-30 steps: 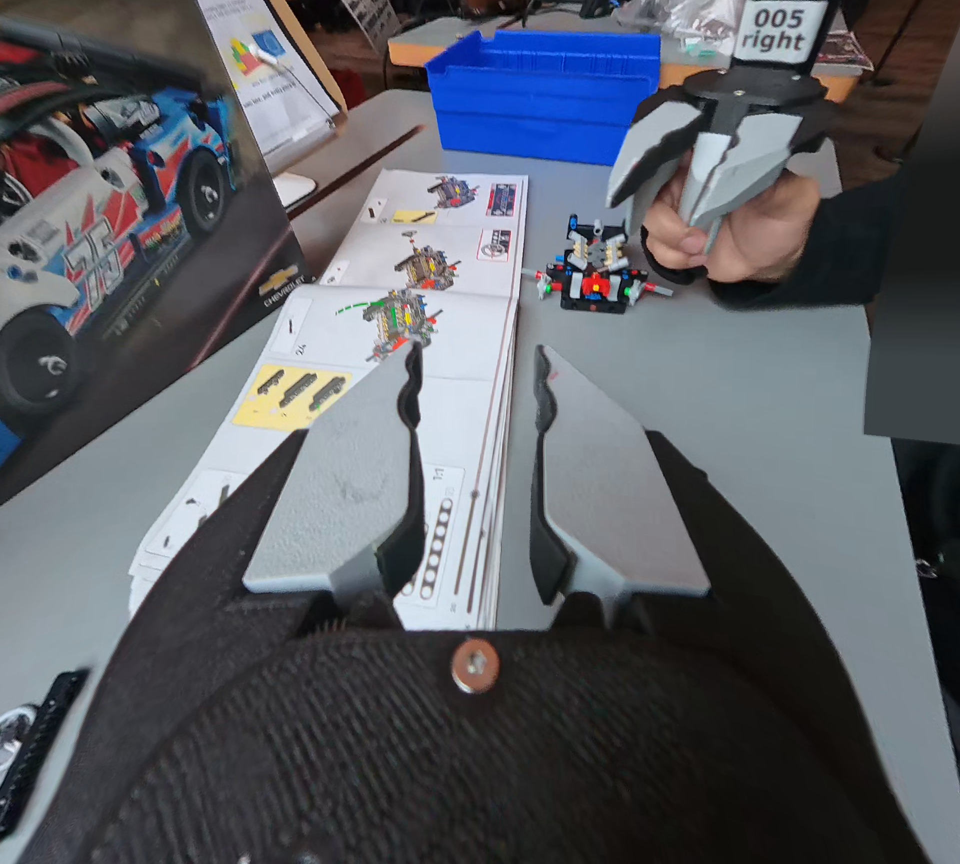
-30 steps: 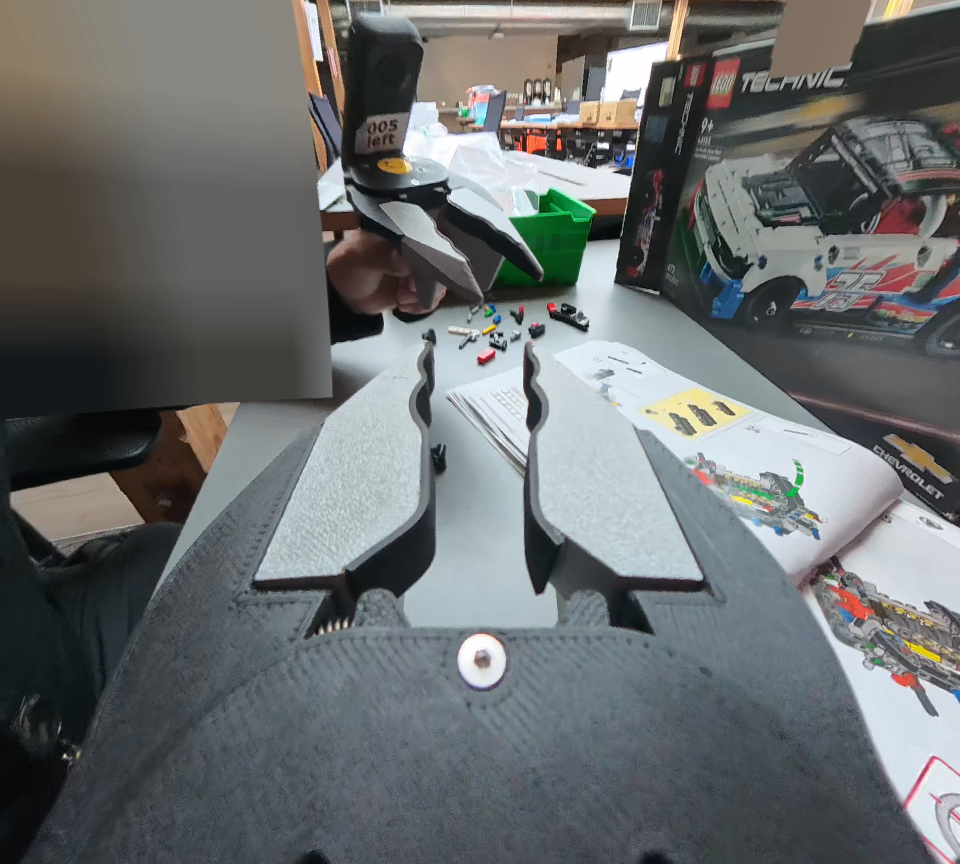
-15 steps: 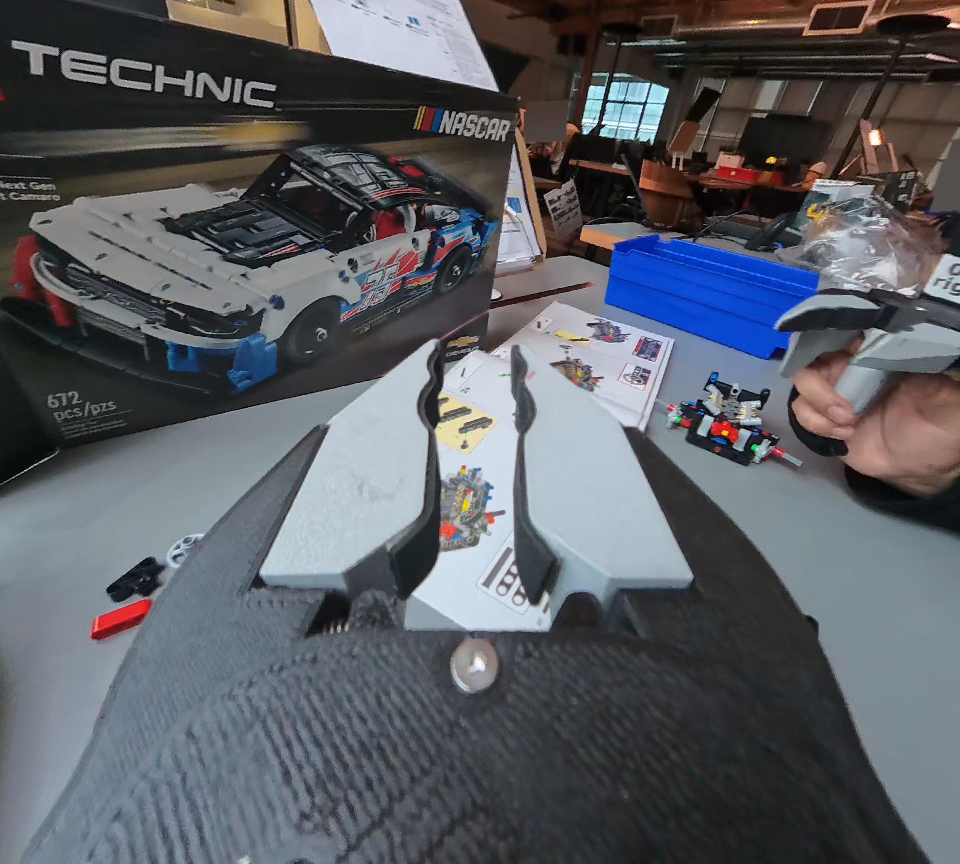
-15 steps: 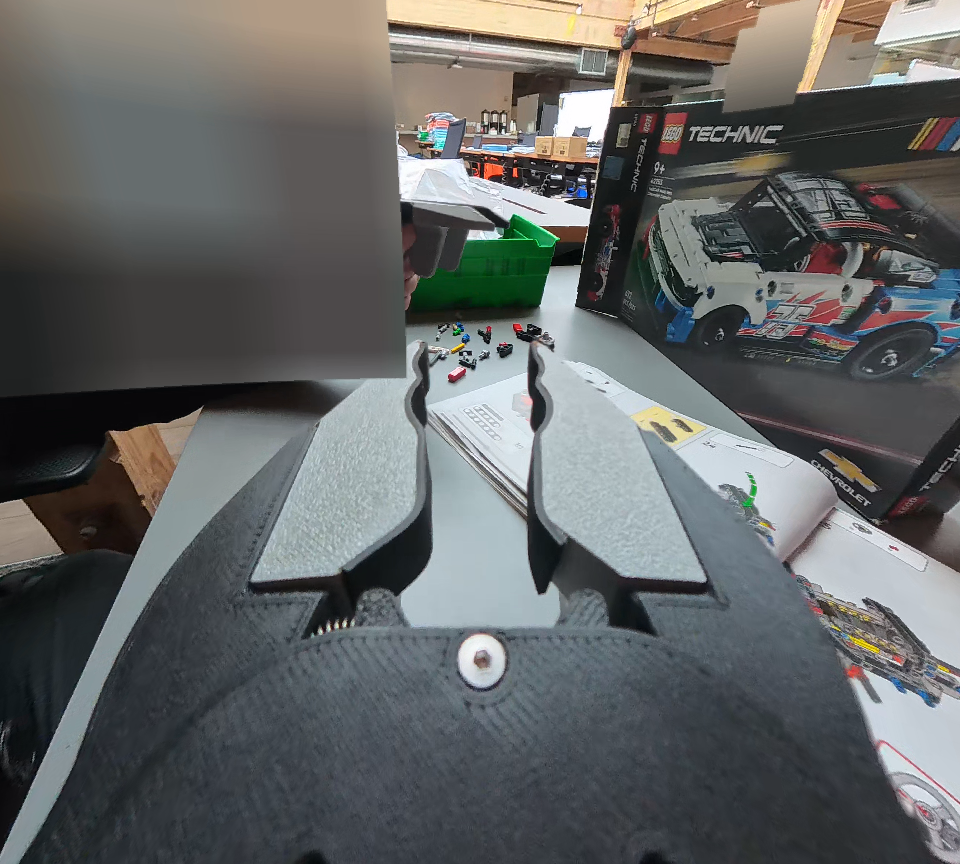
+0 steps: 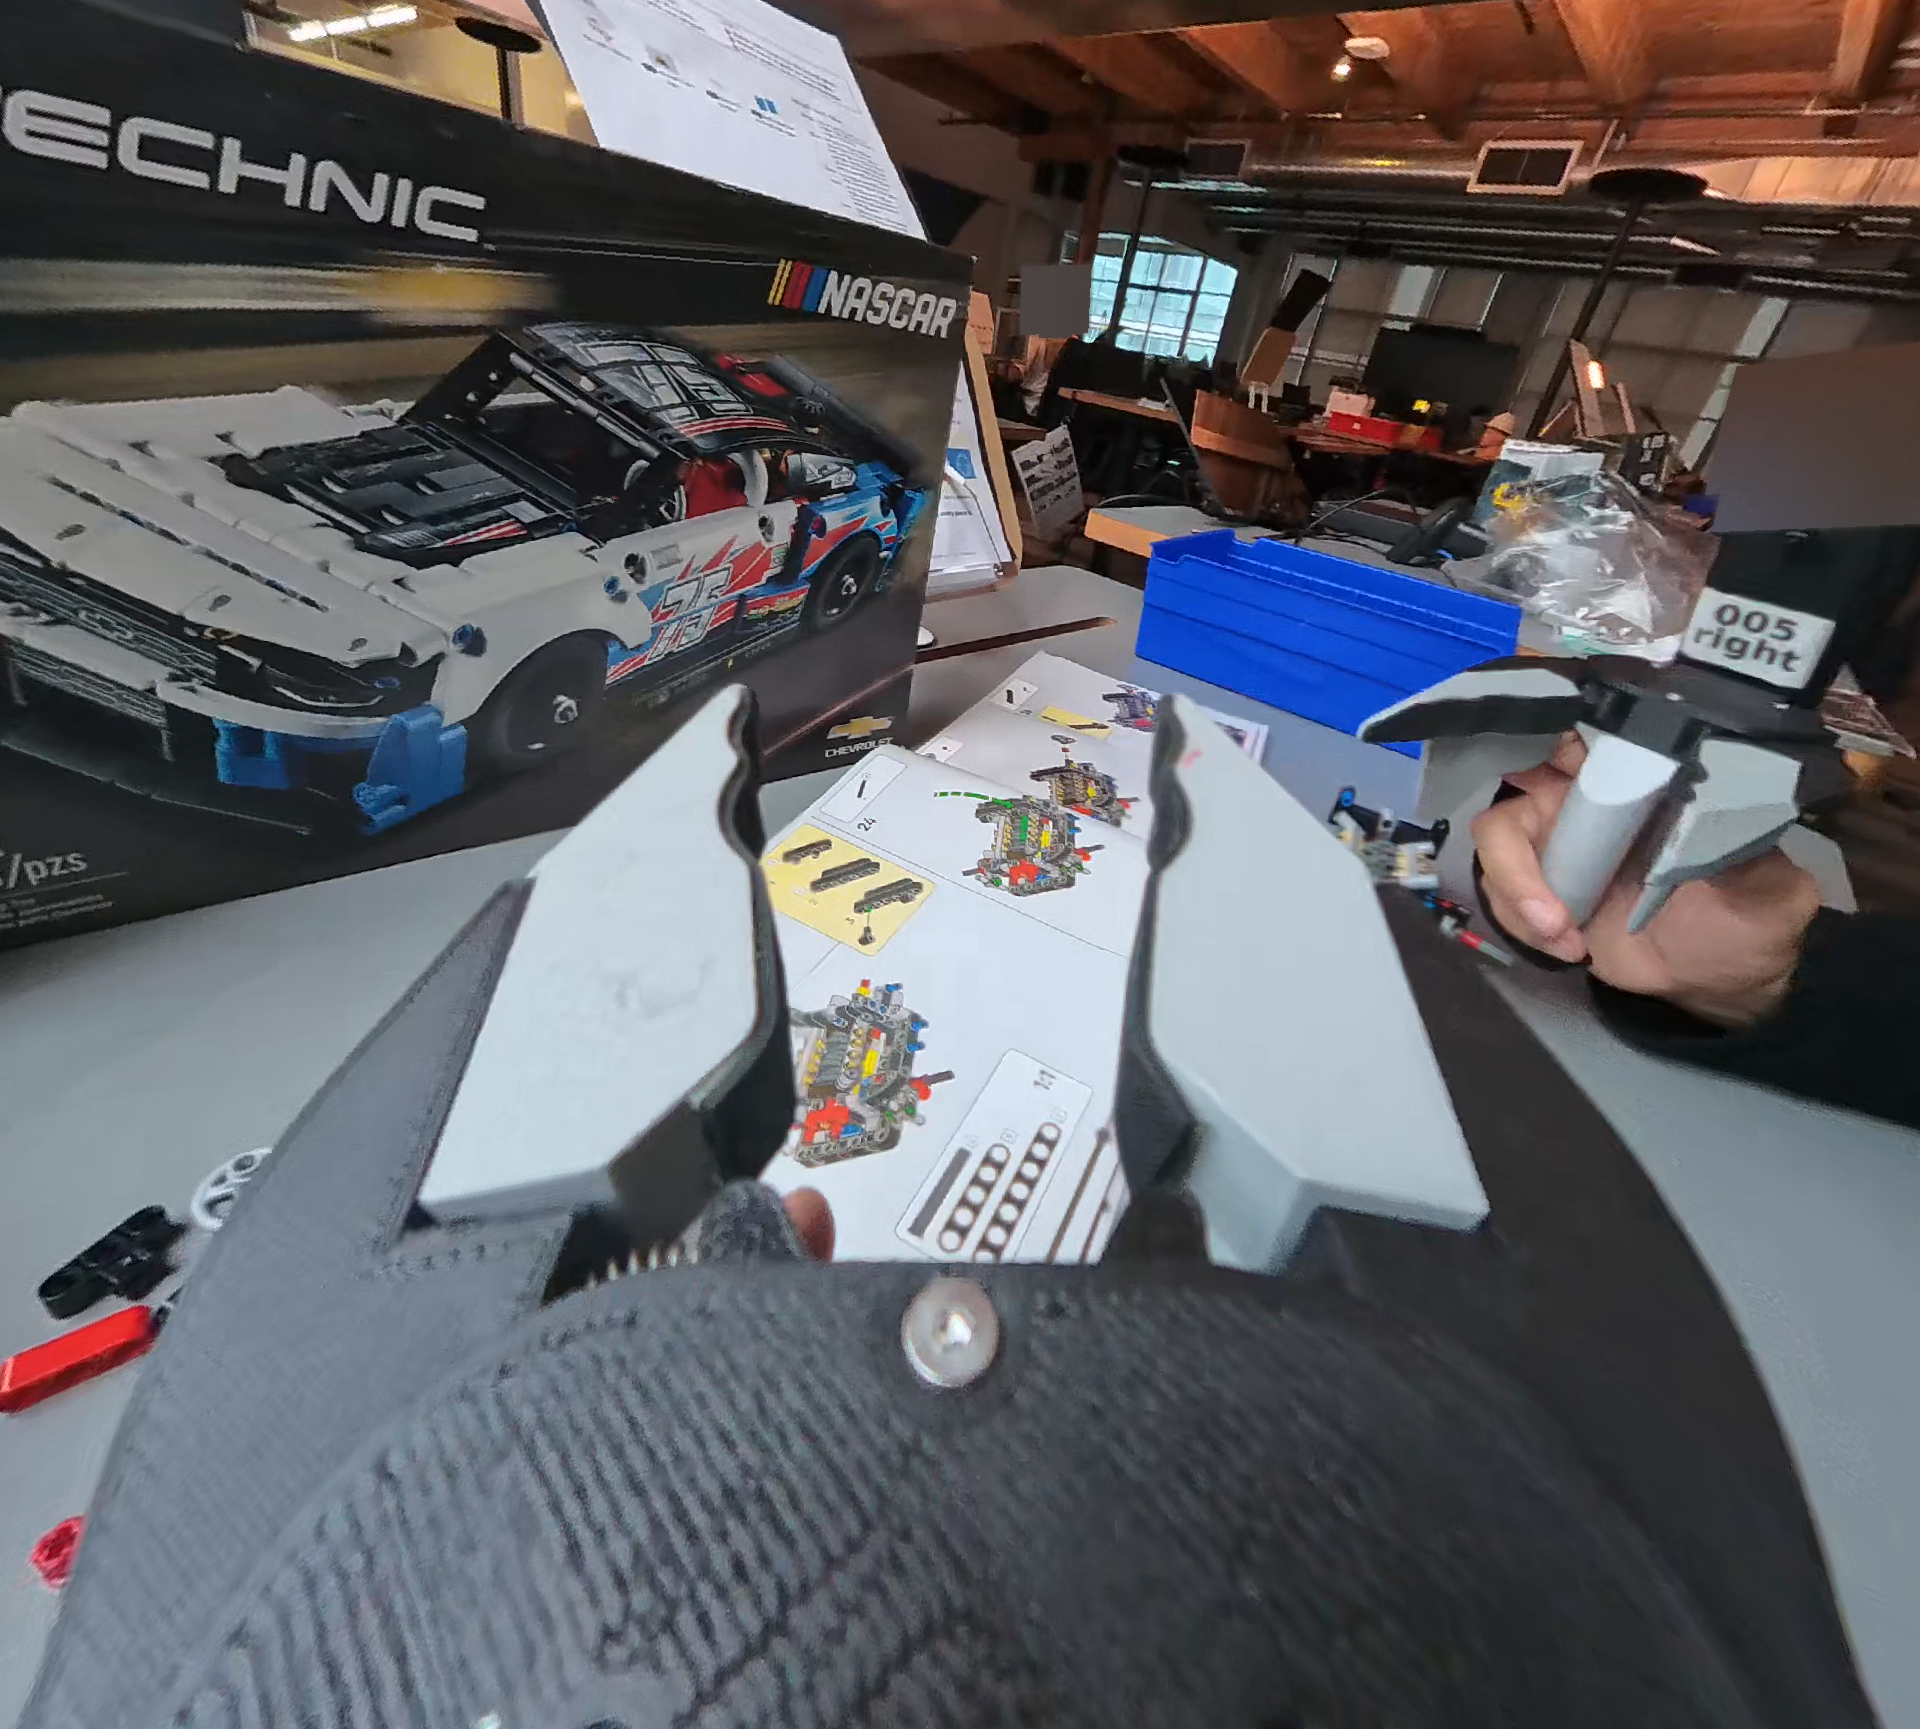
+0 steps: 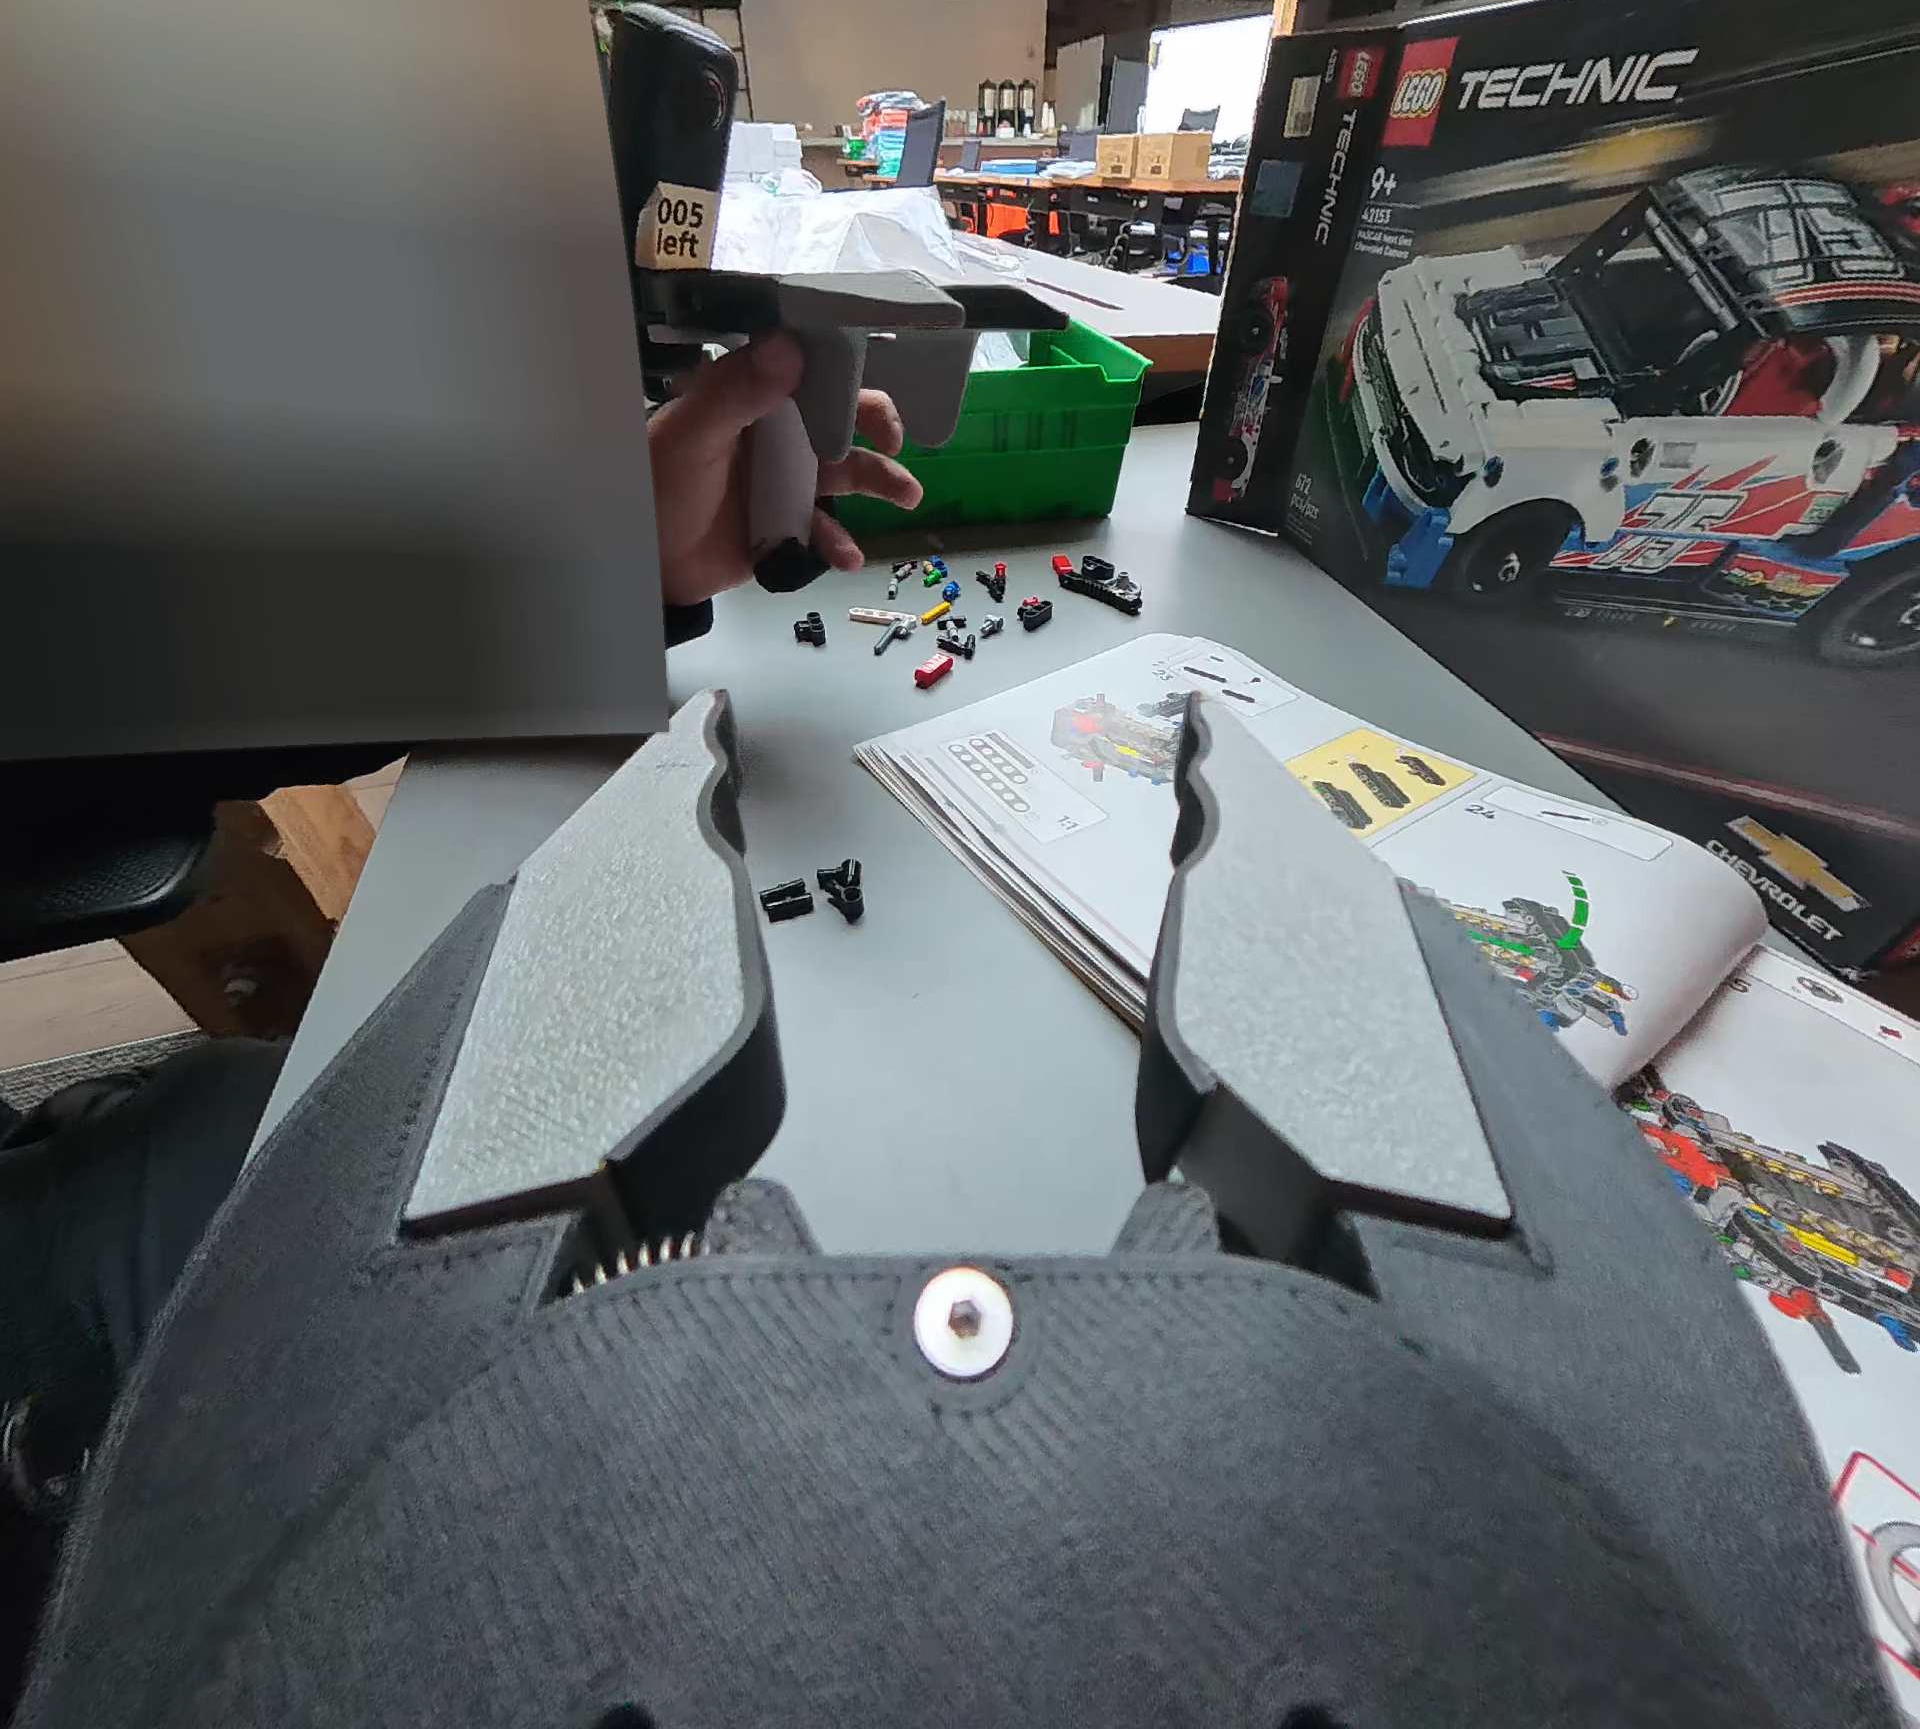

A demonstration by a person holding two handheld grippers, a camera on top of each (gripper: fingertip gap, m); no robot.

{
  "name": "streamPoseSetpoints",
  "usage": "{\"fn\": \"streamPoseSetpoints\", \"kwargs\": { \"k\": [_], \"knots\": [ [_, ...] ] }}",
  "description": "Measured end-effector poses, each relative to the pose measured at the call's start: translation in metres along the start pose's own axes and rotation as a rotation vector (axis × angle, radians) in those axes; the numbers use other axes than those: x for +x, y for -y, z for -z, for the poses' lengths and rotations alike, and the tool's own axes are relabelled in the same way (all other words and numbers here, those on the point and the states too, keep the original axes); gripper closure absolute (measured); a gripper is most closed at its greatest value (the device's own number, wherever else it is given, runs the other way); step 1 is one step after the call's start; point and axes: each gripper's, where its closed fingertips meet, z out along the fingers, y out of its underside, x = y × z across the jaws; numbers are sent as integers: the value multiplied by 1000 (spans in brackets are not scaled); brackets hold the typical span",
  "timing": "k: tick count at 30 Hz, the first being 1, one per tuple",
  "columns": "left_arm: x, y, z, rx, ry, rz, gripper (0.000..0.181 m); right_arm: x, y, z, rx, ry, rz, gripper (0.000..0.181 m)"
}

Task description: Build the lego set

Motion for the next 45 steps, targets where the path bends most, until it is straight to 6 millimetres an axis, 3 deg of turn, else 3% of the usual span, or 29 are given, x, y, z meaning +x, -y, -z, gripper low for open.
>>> {"fn": "streamPoseSetpoints", "kwargs": {
  "k": [3,12,45],
  "knots": [
    [-10,4,3,23,75,-41,100,-2,0,0,-1,8,1,100],
    [-15,3,4,22,100,-66,102,-1,-2,-1,-7,2,11,102],
    [-13,-5,1,-33,99,-102,114,-4,-14,-5,-68,14,28,114]
  ]
}}
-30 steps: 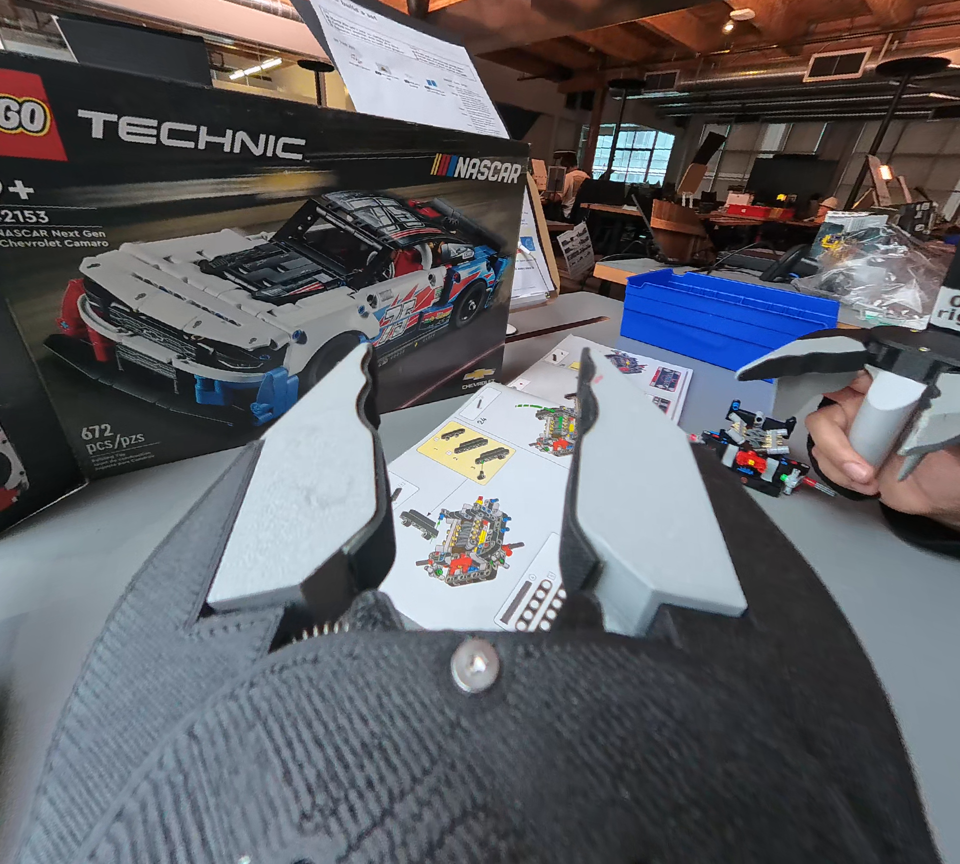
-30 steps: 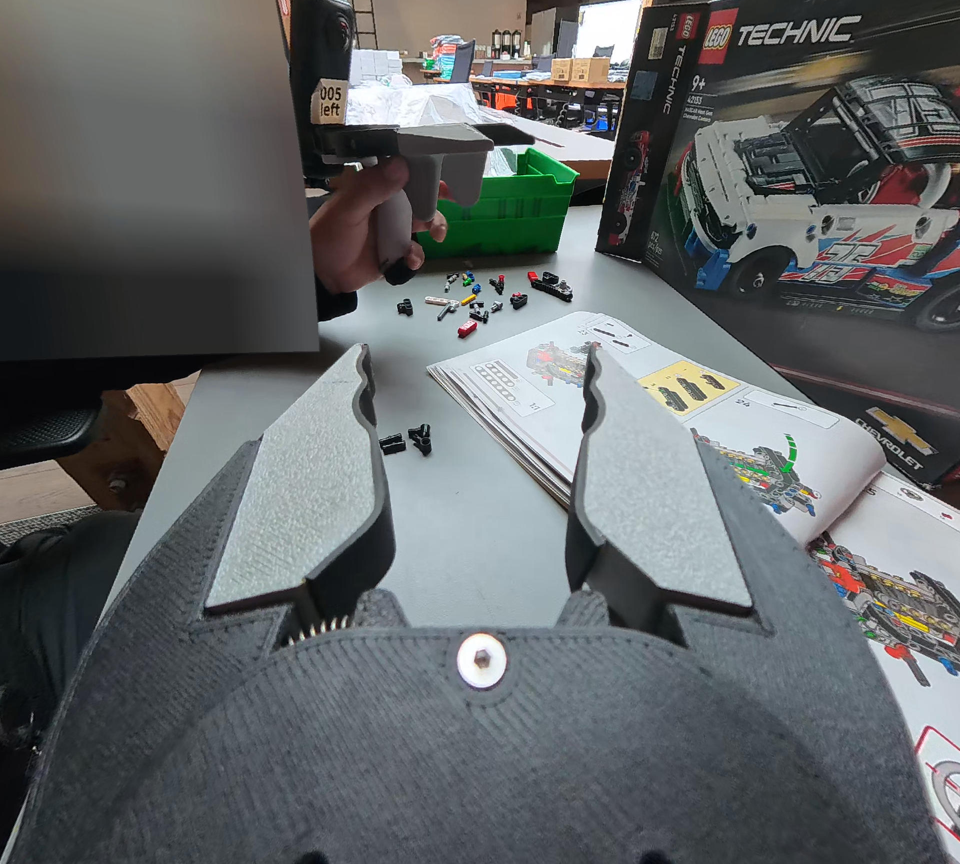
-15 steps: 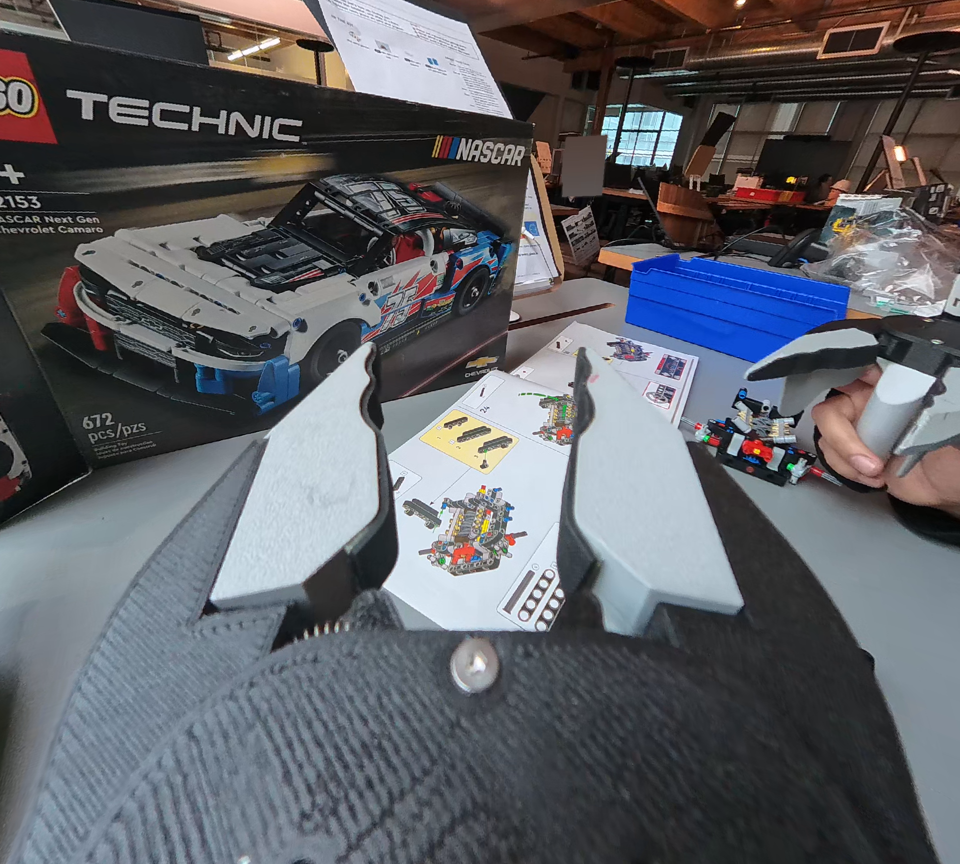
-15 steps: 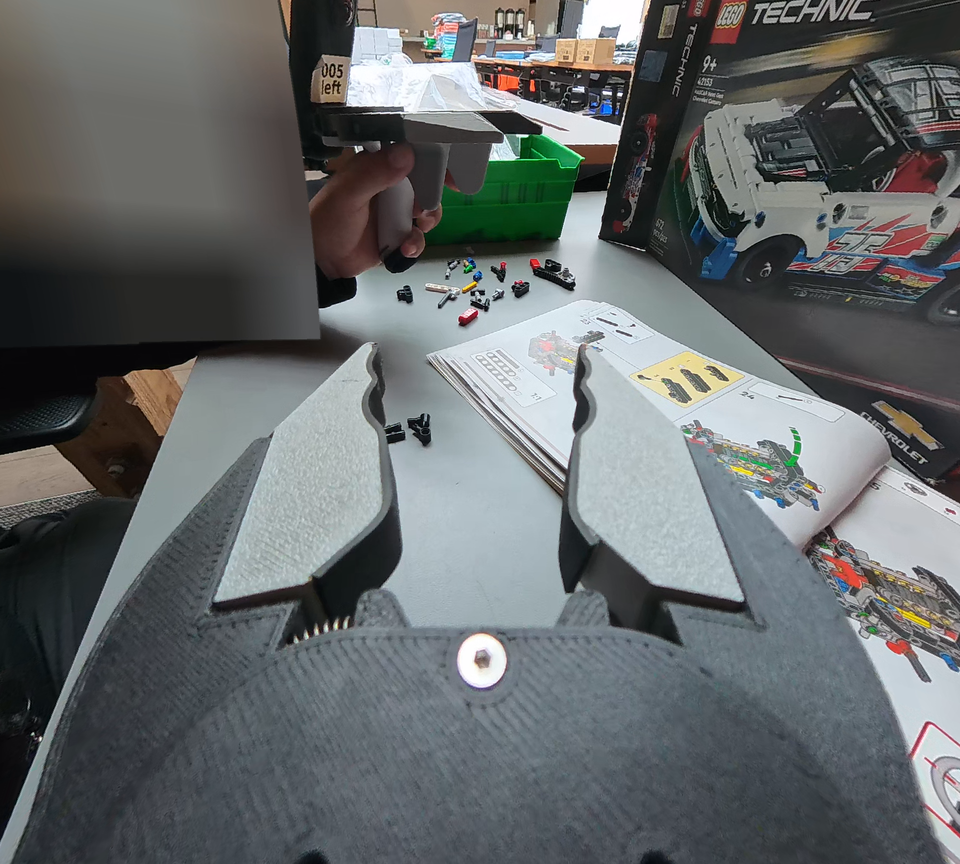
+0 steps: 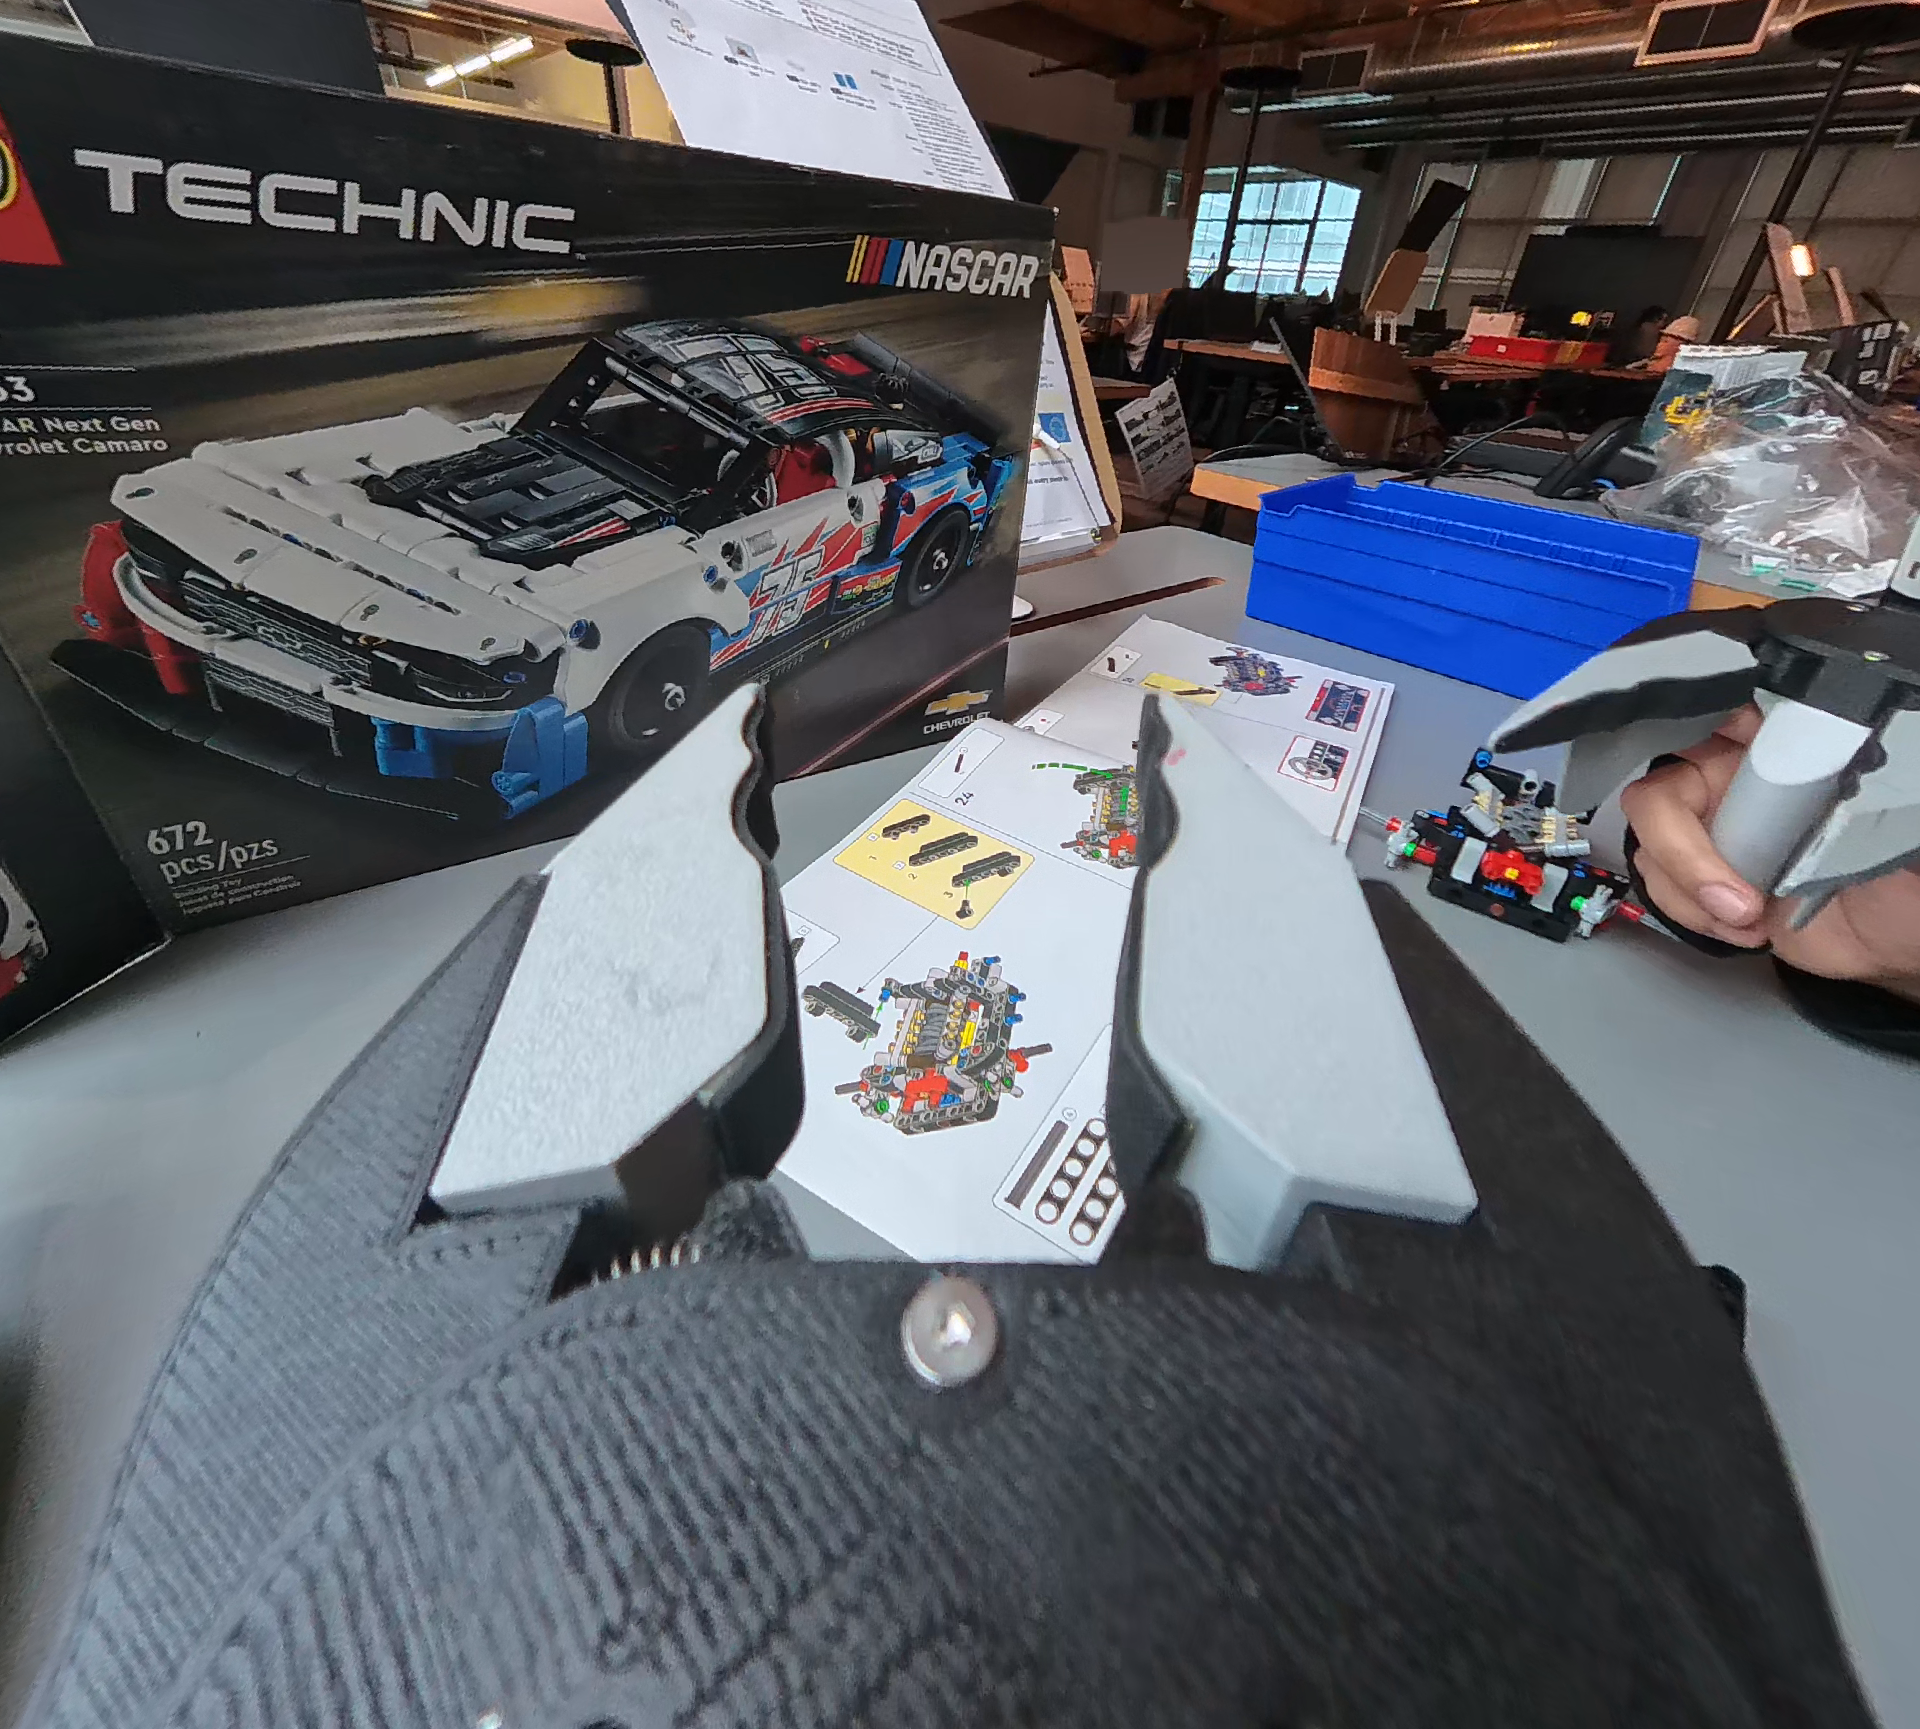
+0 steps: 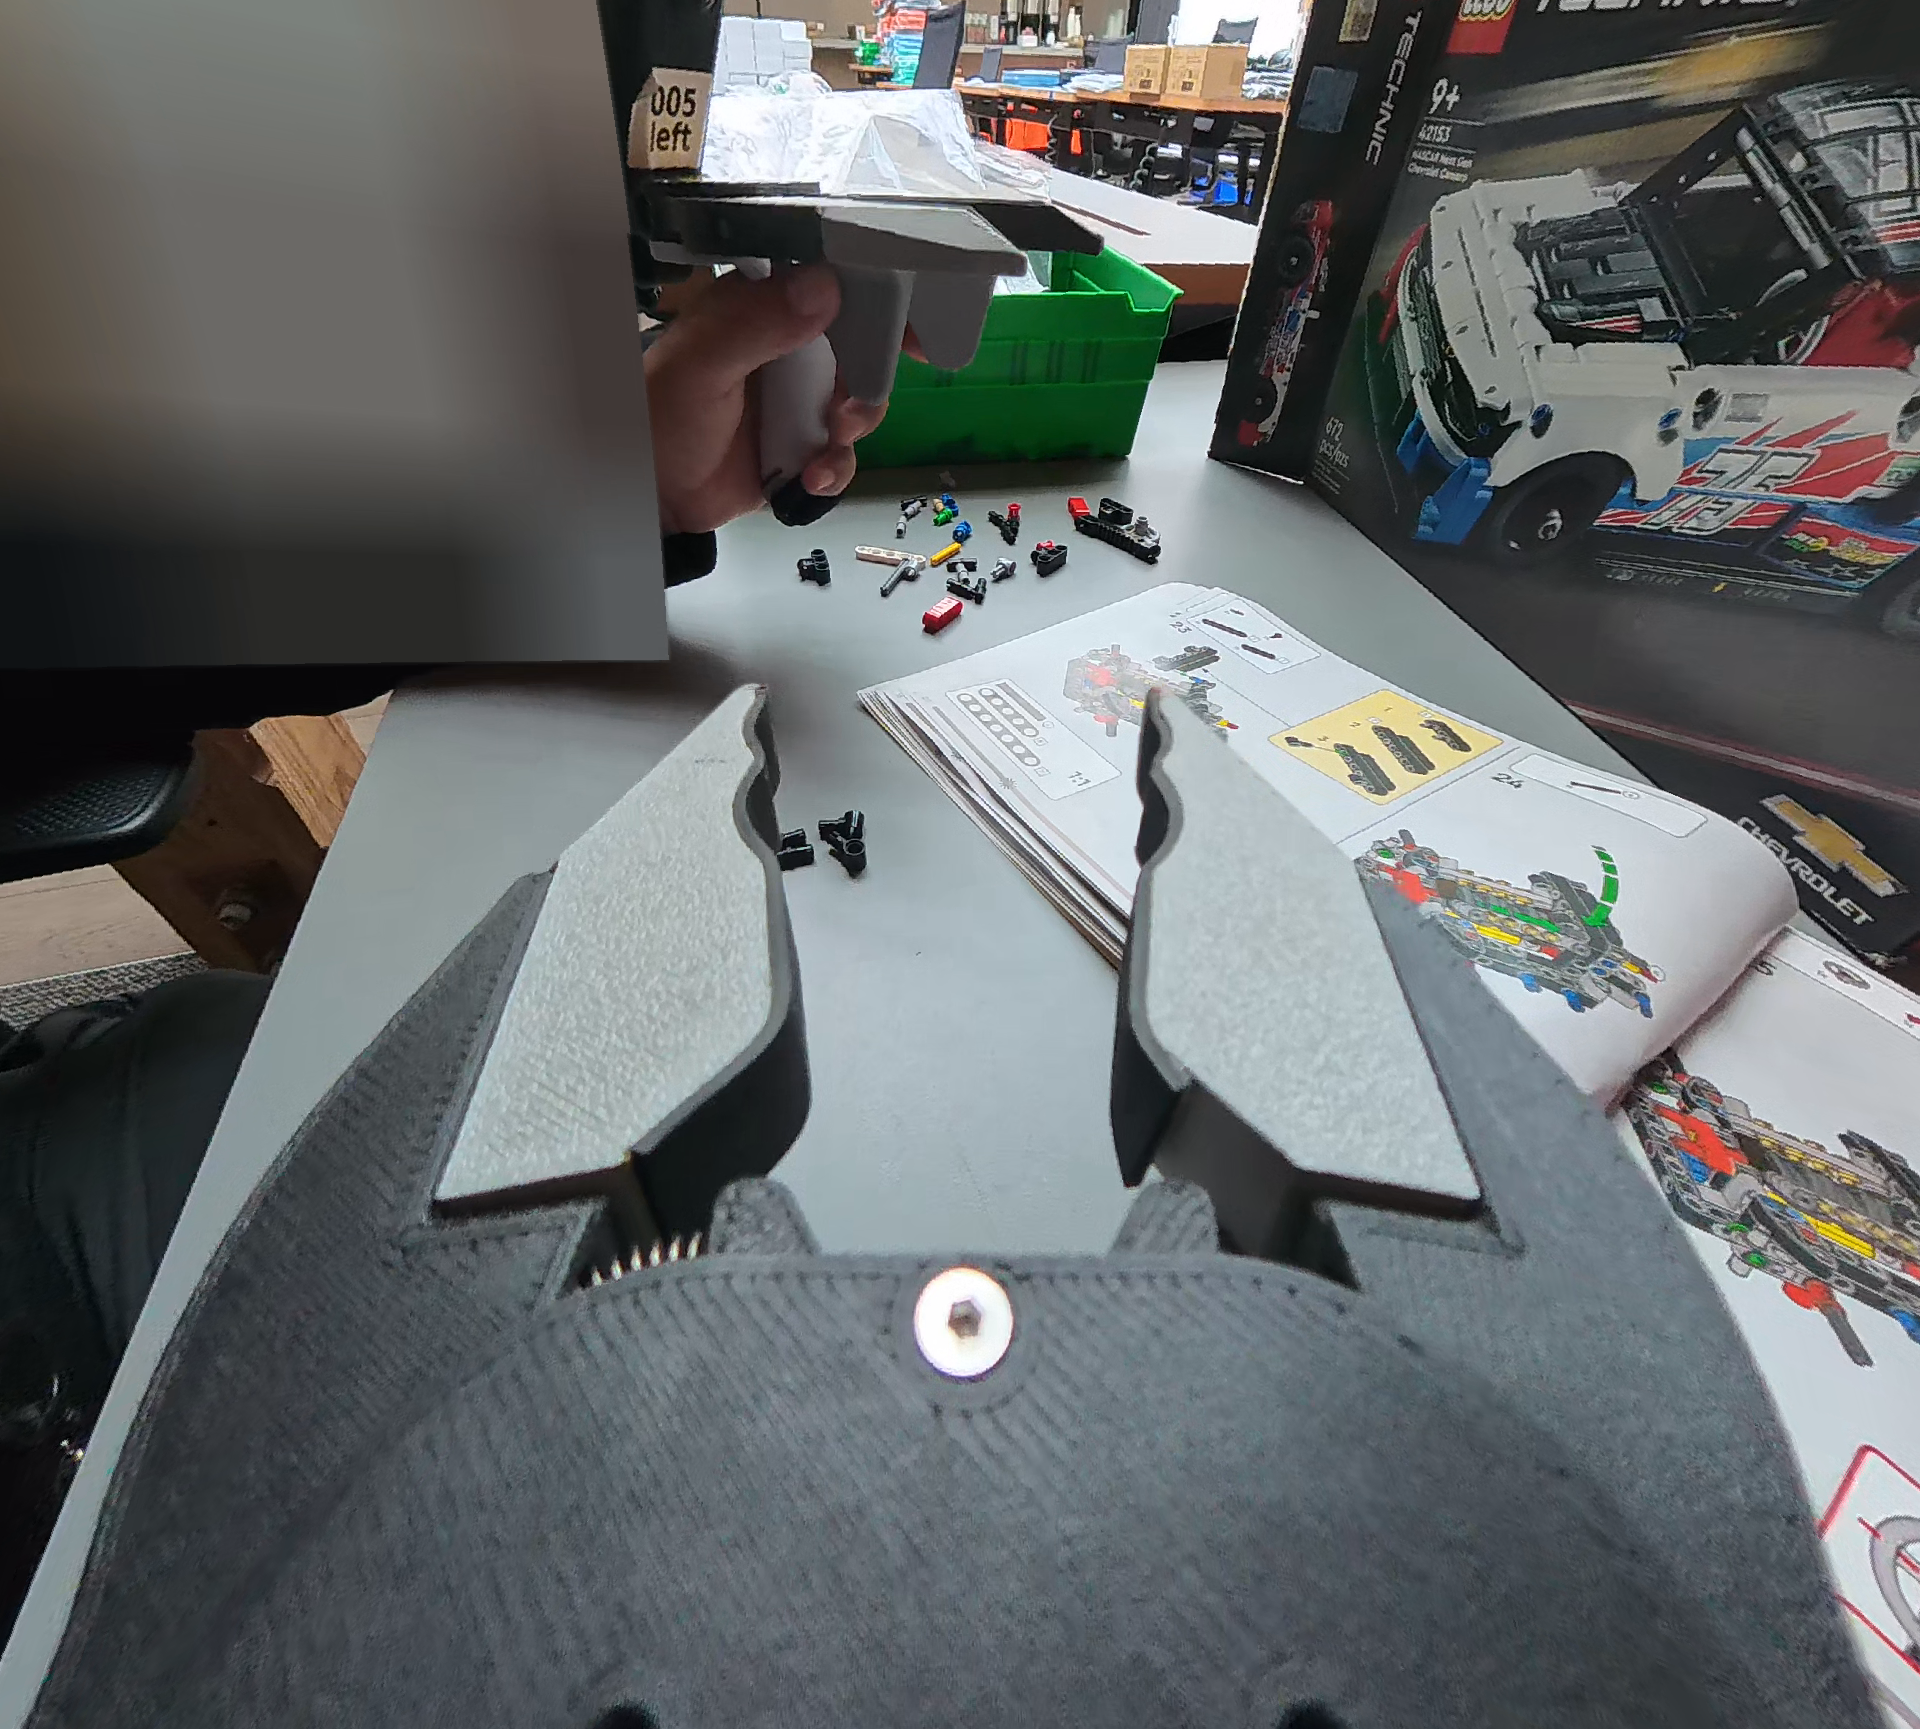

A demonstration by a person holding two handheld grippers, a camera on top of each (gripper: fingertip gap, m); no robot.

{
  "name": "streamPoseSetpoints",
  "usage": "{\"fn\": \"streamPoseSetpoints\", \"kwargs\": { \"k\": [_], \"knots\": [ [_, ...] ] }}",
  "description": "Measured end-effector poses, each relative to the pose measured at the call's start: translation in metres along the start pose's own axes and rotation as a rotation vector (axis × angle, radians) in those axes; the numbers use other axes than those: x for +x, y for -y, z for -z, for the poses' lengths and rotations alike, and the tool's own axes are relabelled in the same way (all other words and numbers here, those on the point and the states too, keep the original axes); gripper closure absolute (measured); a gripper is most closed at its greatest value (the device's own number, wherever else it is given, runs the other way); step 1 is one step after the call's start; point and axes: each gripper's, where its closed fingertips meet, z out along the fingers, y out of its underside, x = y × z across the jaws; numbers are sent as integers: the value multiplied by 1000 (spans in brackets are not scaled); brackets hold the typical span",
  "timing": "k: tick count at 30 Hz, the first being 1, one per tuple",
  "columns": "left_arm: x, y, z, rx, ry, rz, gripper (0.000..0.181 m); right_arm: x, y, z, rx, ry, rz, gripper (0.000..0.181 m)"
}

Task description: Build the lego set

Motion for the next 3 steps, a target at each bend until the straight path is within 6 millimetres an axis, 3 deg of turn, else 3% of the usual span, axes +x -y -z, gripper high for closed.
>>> {"fn": "streamPoseSetpoints", "kwargs": {
  "k": [3],
  "knots": [
    [0,-1,0,-6,-3,2,115,-1,-2,-1,-10,4,6,116]
  ]
}}
